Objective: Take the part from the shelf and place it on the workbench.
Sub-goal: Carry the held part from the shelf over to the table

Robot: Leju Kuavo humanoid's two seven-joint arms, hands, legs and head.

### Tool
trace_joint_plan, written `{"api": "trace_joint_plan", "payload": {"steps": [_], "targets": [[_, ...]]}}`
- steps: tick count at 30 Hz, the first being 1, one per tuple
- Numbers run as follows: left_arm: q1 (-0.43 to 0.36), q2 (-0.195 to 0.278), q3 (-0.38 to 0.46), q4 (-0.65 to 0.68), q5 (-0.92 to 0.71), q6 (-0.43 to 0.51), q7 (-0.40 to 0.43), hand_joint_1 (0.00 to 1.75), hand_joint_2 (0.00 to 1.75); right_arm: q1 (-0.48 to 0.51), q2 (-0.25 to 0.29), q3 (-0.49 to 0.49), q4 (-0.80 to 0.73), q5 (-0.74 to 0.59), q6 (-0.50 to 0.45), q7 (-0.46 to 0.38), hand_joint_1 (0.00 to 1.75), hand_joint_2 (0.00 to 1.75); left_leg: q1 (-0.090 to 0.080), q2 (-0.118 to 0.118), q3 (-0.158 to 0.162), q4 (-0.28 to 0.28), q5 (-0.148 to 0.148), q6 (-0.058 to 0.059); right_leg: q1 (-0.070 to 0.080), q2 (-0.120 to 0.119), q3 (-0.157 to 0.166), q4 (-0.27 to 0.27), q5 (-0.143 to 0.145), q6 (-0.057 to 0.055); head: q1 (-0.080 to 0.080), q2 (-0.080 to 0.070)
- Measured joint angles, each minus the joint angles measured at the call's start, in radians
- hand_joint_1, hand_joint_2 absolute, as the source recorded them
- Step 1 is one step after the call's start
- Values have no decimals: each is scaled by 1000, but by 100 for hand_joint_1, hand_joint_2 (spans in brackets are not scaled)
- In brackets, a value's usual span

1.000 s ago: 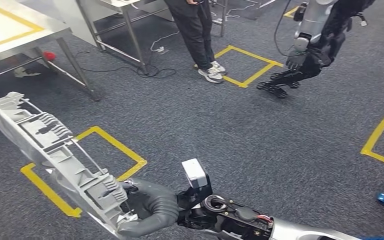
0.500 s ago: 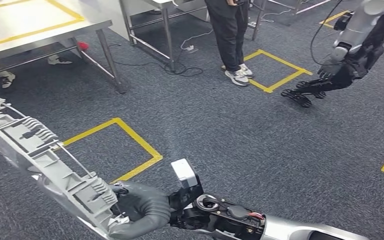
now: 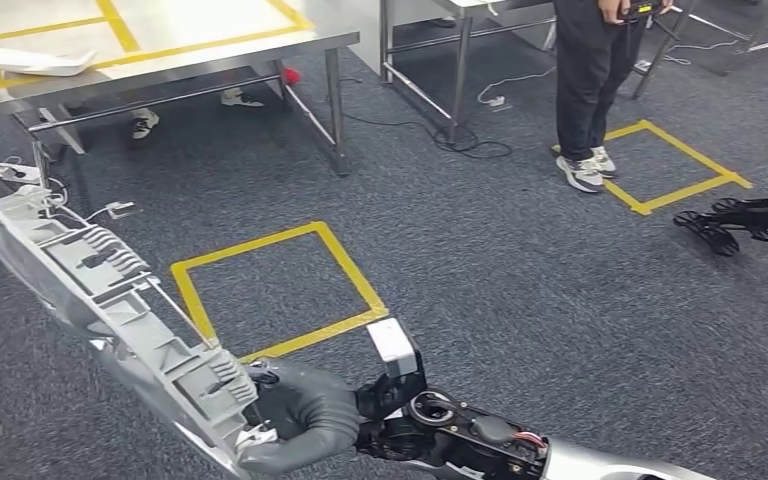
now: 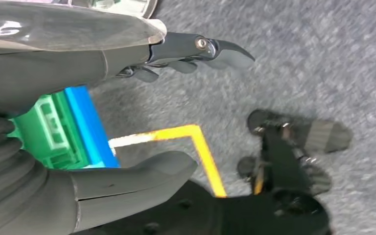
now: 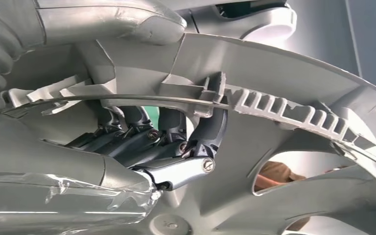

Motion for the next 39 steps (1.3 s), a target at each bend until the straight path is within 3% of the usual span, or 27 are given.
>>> {"api": "trace_joint_plan", "payload": {"steps": [2,4,6,7,8,10,12,13,15,17,18,20,21,23,24,27,28,31,33,35,37,38,39], "targets": [[4,1,0,1,1,0,0,0,175,-1,2,0,0,-3,0,0,173,175,-6,33,-16,25,-17,-12,-7,-26,11,-26,6,-5,-8,0],[0,-1,0,1,1,0,-1,0,175,-1,2,-1,0,-6,0,-2,173,175,-6,93,-74,139,-76,-22,-7,-52,14,-36,10,-10,-27,0],[-2,-1,0,1,0,0,-1,0,175,1,2,0,2,-8,0,-2,173,175,-1,118,-142,273,-127,-31,-4,-81,11,-36,9,-13,-41,0],[-2,-1,0,1,0,0,-1,0,175,3,2,0,3,-9,0,-1,173,175,2,122,-153,295,-127,-35,-4,-94,10,-35,9,-12,-46,0],[-1,-1,0,1,0,0,-1,0,175,4,2,0,3,-9,0,0,173,175,5,127,-140,271,-108,-38,-4,-107,10,-34,8,-11,-51,0],[-2,0,0,1,0,0,0,0,175,4,2,0,3,-9,0,-1,173,175,9,157,-62,129,-43,-41,-4,-129,10,-27,3,-4,-58,0],[-6,0,0,1,0,0,-1,0,175,2,2,-1,3,-9,0,-1,173,175,7,191,-3,21,-9,-32,2,-146,10,-19,-6,8,-63,0],[-8,0,0,1,0,0,-1,0,175,1,2,-1,3,-9,0,-1,173,175,4,196,4,5,-8,-24,6,-153,11,-17,-9,14,-60,0],[-7,0,0,1,-1,0,-1,0,175,0,2,0,3,-9,0,-1,173,175,2,177,1,6,-9,-6,6,-168,15,-17,-14,24,-52,0],[-3,0,0,1,-1,0,0,0,175,0,2,0,2,-9,0,-2,173,175,4,157,1,3,-6,7,1,-144,8,7,-37,35,-47,0],[-3,0,0,1,-1,0,0,0,175,0,2,-1,2,-9,0,-2,173,175,6,148,2,1,-4,13,-1,-119,-7,47,-64,39,-43,0],[-4,0,0,1,-2,0,0,0,175,1,1,-1,2,-9,-1,-2,173,175,3,128,0,2,-3,20,-3,-70,-64,184,-137,42,-29,0],[-5,0,0,1,-4,0,0,0,175,3,0,-1,2,-11,-1,-2,173,175,1,119,-1,2,-2,24,-2,-63,-96,256,-166,41,-22,0],[-6,0,0,1,-6,0,2,0,175,7,-3,-1,3,-17,-2,0,173,175,-4,101,0,3,-2,26,-1,-59,-131,327,-177,38,-14,0],[-6,0,0,1,-7,0,3,0,175,8,-5,-1,3,-24,-2,3,173,175,-6,93,2,3,-3,27,-1,-58,-121,297,-149,33,-11,0],[-7,-1,0,1,-10,0,4,0,175,9,-7,-3,3,-43,-8,11,173,175,-11,72,8,3,-5,25,4,-43,-37,82,-30,13,-3,0],[-8,-2,0,1,-11,0,4,0,175,9,-7,-4,3,-47,-9,11,173,175,-12,69,6,5,-4,22,6,-37,-19,34,-14,9,-2,0],[-8,-2,0,1,-11,1,7,0,175,12,-8,-7,4,-54,-7,13,173,175,-12,66,-5,5,2,7,8,-32,-5,1,-9,3,-5,0],[-7,-1,0,1,-8,3,10,0,175,13,-8,-10,4,-58,-3,16,173,175,-11,79,-11,17,-6,-3,3,-38,-1,-8,1,-5,-11,0],[-9,-2,0,1,-3,6,11,0,175,13,-7,-11,6,-62,5,19,173,175,-9,105,-50,101,-59,-10,-2,-48,0,-18,8,-12,-24,0],[-10,-2,0,1,1,7,12,0,175,14,-7,-11,10,-64,11,21,173,175,-7,120,-122,248,-129,-18,-1,-57,-5,-18,10,-14,-39,0],[-10,-2,0,1,2,7,12,0,175,16,-7,-11,13,-64,12,22,173,175,-6,122,-150,306,-149,-21,-1,-62,-7,-18,11,-14,-44,0],[-9,-2,0,1,2,7,12,0,175,17,-7,-12,16,-64,12,23,173,175,-5,123,-158,327,-150,-23,-1,-65,-8,-18,11,-14,-49,0]]}}
